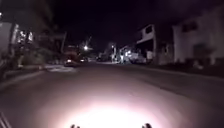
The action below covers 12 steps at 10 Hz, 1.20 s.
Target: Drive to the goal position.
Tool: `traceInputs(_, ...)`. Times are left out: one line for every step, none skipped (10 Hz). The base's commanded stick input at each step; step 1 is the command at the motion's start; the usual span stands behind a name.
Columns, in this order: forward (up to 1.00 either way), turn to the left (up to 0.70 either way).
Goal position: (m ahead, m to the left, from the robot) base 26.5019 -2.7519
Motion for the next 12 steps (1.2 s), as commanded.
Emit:
traceInputs(0.85, 0.00)
traceInputs(0.85, 0.00)
traceInputs(0.85, 0.00)
traceInputs(0.85, 0.00)
traceInputs(0.85, 0.00)
traceInputs(0.85, 0.00)
traceInputs(0.85, 0.00)
traceInputs(0.85, 0.00)
traceInputs(0.85, 0.00)
traceInputs(0.85, 0.00)
traceInputs(0.85, 0.00)
traceInputs(0.85, 0.00)
